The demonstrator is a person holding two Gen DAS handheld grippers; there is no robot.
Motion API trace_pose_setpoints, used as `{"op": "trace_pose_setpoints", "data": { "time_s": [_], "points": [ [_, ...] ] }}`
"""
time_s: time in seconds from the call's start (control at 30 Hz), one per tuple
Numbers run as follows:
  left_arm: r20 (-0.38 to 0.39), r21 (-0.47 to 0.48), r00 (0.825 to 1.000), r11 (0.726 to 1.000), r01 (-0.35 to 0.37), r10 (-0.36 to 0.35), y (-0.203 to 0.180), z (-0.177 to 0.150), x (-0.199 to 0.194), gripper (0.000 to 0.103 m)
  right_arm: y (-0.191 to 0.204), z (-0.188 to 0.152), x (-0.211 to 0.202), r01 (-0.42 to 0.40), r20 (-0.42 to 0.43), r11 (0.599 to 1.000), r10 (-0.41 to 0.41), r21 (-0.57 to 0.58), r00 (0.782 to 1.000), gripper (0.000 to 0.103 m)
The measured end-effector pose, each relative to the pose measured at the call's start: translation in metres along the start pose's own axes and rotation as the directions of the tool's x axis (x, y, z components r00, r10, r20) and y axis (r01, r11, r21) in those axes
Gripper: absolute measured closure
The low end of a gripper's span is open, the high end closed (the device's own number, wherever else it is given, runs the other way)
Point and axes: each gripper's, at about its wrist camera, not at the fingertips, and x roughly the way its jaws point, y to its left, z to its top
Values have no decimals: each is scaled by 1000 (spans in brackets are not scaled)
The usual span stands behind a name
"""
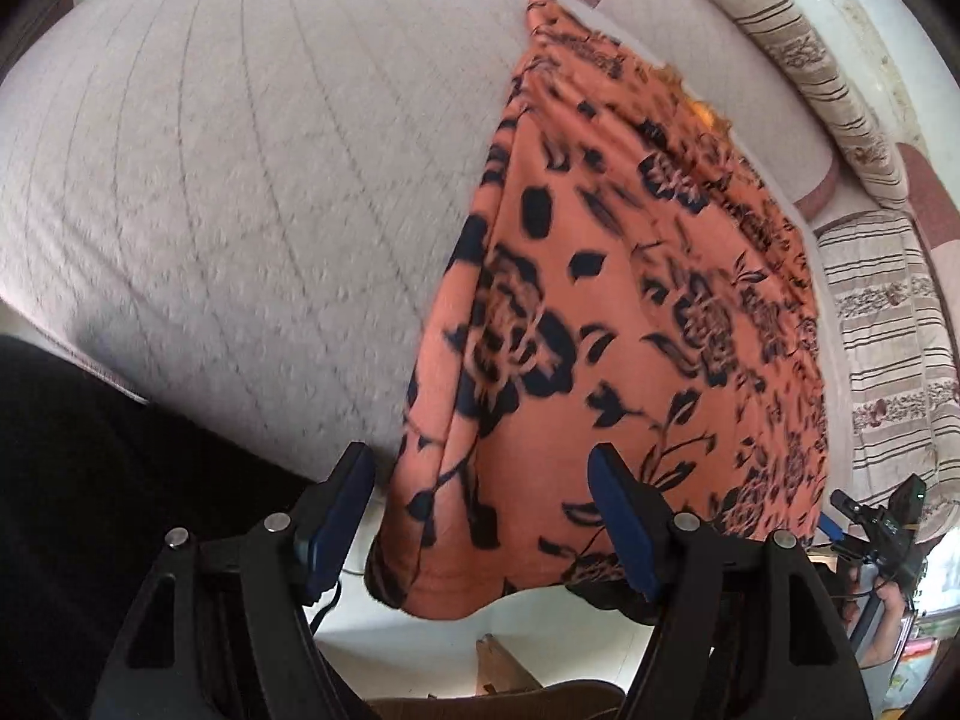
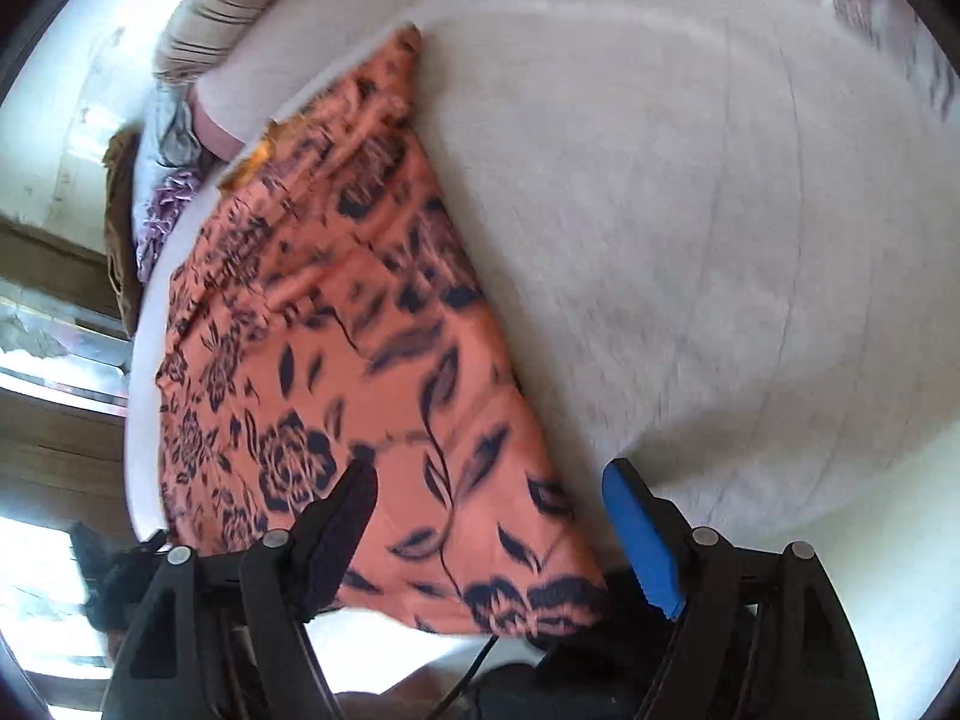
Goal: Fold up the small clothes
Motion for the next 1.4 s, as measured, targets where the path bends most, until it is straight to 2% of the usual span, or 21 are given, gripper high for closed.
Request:
{"op": "trace_pose_setpoints", "data": {
  "time_s": [0.1,0.23,0.3,0.37,0.47,0.5,0.57,0.6,0.73,0.8,0.83,0.9,0.93,0.97,1.0,1.03,1.17,1.27,1.3,1.33,1.4],
  "points": [
    [2,10,1000,1000,-8,8,-2,-3,0,29,8,-4,4,-11,-46,999,9,-49,999,33],
    [-2,17,1000,1000,-25,25,1,-11,0,30,15,-12,7,-27,-65,997,23,-69,998,36],
    [-26,25,996,996,-89,89,1,-11,8,58,13,-11,9,-24,-70,997,19,-70,997,37],
    [-25,36,994,994,-106,107,-1,-11,7,64,11,-10,11,-28,-75,998,24,-57,997,37],
    [-24,50,995,994,-98,99,-4,-14,2,96,11,-7,12,-26,-89,998,21,-59,996,37],
    [-21,53,996,995,-88,89,-7,-14,-2,96,12,-7,11,-20,-93,998,13,-67,996,41],
    [9,63,997,995,-81,81,-14,-12,-14,96,13,-6,8,10,-99,996,-19,-89,995,63],
    [25,58,997,996,-68,67,-15,-11,-20,96,10,-6,7,8,-99,997,-16,-80,995,89],
    [48,45,998,998,-44,42,-15,-6,-20,87,-3,-5,2,-11,-91,1000,9,-25,996,85],
    [-4,37,998,997,-66,66,-14,-6,-8,51,-13,-4,8,-46,-107,998,50,32,993,78],
    [-28,35,998,998,-60,61,-12,-8,0,49,-13,-2,7,-63,-111,997,67,37,992,73],
    [-17,50,998,997,-66,67,-12,-11,4,56,-6,-2,8,-52,-119,999,50,-8,992,72],
    [-10,61,996,994,-90,91,-13,-11,4,67,-2,-3,9,-40,-122,999,36,-27,992,72],
    [-6,71,995,993,-99,99,-14,-9,2,96,1,-3,10,-28,-130,998,21,-50,991,72],
    [-6,71,997,995,-73,74,-14,-7,0,98,4,-3,11,-21,-138,998,12,-64,990,78],
    [11,61,999,997,-43,42,-14,-4,-10,98,7,-2,11,-6,-144,996,-6,-88,990,95],
    [100,73,995,997,3,-11,-26,4,-46,97,15,1,-5,-62,-109,994,52,-86,993,95],
    [79,85,997,996,-11,4,-23,7,-39,94,19,1,-13,-70,-90,994,63,-86,994,90],
    [51,85,998,996,-26,22,-19,7,-30,92,16,1,-7,-45,-104,996,37,-76,994,73],
    [14,69,999,996,-48,47,-15,6,-16,89,11,0,4,-16,-139,998,7,-63,990,33],
    [-26,71,997,995,-65,67,-10,2,0,82,10,-4,17,-23,-161,998,13,-60,987,21]
  ]
}}
